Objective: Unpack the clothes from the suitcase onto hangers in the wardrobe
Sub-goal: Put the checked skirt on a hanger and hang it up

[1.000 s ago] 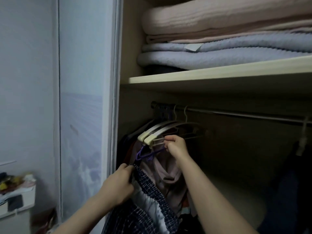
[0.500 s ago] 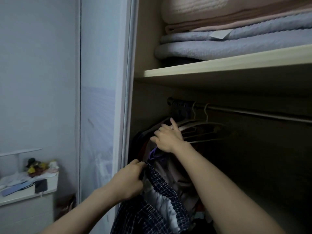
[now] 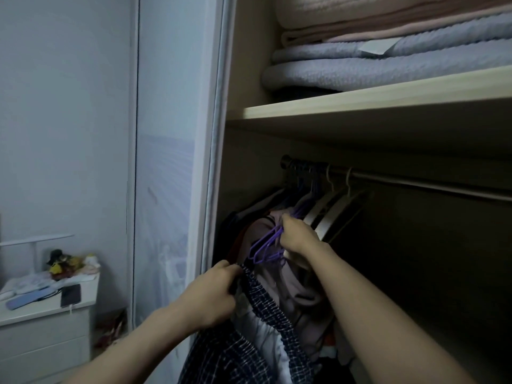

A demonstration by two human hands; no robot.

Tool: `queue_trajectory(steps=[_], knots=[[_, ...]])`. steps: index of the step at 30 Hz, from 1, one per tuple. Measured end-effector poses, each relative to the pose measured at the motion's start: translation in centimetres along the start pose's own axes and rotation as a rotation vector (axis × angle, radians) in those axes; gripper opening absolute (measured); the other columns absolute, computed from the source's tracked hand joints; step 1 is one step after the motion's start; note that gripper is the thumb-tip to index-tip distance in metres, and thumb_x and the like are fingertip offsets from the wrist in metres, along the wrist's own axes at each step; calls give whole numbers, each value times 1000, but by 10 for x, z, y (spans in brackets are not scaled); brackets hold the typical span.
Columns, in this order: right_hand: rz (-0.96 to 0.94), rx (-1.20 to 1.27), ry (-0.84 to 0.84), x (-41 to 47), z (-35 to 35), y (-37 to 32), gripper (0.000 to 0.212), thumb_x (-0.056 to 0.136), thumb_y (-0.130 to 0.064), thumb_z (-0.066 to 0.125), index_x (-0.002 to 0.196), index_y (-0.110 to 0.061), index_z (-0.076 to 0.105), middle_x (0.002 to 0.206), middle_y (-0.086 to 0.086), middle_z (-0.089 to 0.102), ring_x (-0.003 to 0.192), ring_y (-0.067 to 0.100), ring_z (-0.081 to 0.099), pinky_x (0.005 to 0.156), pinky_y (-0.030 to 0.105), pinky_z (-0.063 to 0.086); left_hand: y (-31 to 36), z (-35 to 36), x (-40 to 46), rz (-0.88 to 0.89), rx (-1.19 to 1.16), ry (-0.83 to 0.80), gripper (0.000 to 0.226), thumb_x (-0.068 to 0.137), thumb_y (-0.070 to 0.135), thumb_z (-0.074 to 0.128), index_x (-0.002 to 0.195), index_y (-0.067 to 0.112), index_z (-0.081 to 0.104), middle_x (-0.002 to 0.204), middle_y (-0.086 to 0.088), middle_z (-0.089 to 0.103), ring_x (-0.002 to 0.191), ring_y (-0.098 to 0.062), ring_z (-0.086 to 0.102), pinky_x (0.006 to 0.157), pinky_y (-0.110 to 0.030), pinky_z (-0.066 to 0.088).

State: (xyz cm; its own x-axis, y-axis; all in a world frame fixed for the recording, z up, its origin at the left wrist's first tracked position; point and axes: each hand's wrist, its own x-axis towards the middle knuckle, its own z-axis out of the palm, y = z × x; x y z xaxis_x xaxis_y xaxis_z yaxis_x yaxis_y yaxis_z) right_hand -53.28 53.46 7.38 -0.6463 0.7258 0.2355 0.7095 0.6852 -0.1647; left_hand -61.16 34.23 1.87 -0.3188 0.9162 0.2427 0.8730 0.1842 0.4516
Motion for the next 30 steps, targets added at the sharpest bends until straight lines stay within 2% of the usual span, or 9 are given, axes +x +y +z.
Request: queue_trajectory(steps=[5,7,10,15,17,19,21,26,30], knots=[[185,436,32,12,10,15,25,86,-8,47,109,-6,58,120,20,59,111,32,55,77,26,39,-3,4,1,13,-18,27,41,80,9,47,120,18,54,109,0,47,105,-22,55,91,-34,45],[257,744,49,14,15,20,21,87,-4,53,107,-2,61,102,15,65,89,27,61,66,22,40,-4,5,1,16,-20,32,41,80,9,46,119,17,54,106,1,46,104,-23,55,90,-34,45],[364,1131,73,19,15,18,11,89,-1,57,81,-6,62,49,-2,60,54,12,50,45,19,40,-5,5,2,6,-20,37,40,81,7,46,119,18,53,108,1,46,105,-22,55,91,-34,45],[419,1325,143,29,10,8,17,86,4,59,71,-2,56,31,-3,51,26,1,48,31,14,40,-2,4,2,-7,-23,34,43,81,6,46,123,17,52,114,-1,47,108,-22,53,94,-34,44],[420,1355,186,31,8,7,3,84,6,61,87,6,59,38,-1,57,34,5,55,35,16,43,-1,4,1,-18,-30,26,43,81,8,46,122,17,54,113,-2,48,107,-23,54,94,-35,44],[403,1330,220,35,8,9,26,81,3,66,105,9,60,75,11,69,69,17,66,56,24,49,-1,3,0,-24,-34,17,44,77,13,45,120,17,55,110,-2,48,105,-24,54,93,-37,44],[381,1256,245,40,10,11,28,82,0,65,109,6,60,107,19,64,90,24,60,71,29,46,-2,2,0,-33,-30,10,44,76,12,45,119,17,55,109,-2,48,104,-24,55,93,-38,45],[247,1126,316,47,12,13,23,86,0,58,108,-2,61,83,11,60,61,15,50,65,28,44,0,-2,0,-47,-7,5,48,71,19,42,117,17,56,109,-2,49,103,-22,55,92,-35,45],[165,968,278,54,12,8,32,85,-13,61,117,-8,56,100,12,63,82,28,58,86,43,49,0,-3,0,-60,3,4,45,75,13,46,118,16,56,112,-3,49,105,-22,54,93,-36,45]])
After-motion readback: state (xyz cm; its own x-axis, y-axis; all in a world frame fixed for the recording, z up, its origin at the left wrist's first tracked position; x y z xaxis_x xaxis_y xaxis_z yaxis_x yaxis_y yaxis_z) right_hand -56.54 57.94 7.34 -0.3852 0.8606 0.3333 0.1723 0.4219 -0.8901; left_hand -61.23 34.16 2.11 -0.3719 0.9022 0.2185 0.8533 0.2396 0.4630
